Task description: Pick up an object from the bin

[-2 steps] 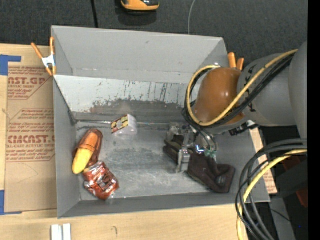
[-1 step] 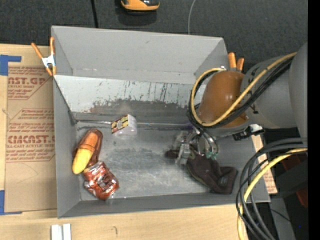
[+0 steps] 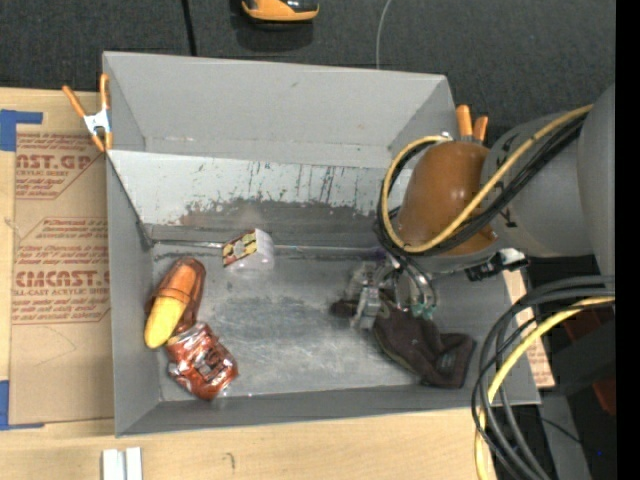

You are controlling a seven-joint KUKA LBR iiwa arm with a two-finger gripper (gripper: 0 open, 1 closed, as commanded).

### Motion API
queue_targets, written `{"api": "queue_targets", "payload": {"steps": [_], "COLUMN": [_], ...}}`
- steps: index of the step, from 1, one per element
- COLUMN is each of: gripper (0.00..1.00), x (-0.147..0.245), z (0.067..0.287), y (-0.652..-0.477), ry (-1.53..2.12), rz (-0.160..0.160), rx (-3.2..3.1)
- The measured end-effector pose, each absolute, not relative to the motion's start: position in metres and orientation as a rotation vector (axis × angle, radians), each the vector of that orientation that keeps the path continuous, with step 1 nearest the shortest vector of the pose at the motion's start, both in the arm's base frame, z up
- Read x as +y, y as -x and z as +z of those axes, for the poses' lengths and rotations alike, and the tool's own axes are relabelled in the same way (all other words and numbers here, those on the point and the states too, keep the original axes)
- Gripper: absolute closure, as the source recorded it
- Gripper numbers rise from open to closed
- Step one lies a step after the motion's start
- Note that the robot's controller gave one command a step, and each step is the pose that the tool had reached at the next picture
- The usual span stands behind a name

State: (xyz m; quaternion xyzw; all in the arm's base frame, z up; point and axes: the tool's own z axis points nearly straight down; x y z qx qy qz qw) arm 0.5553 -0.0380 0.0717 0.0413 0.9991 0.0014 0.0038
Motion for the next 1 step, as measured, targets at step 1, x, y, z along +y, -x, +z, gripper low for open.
{"api": "queue_targets", "payload": {"steps": [1], "gripper": [1.0], "x": [-0.0546], "z": [0.2366], "y": [-0.5791], "ry": [-0.115], "rz": [-0.001], "rx": [3.131]}}
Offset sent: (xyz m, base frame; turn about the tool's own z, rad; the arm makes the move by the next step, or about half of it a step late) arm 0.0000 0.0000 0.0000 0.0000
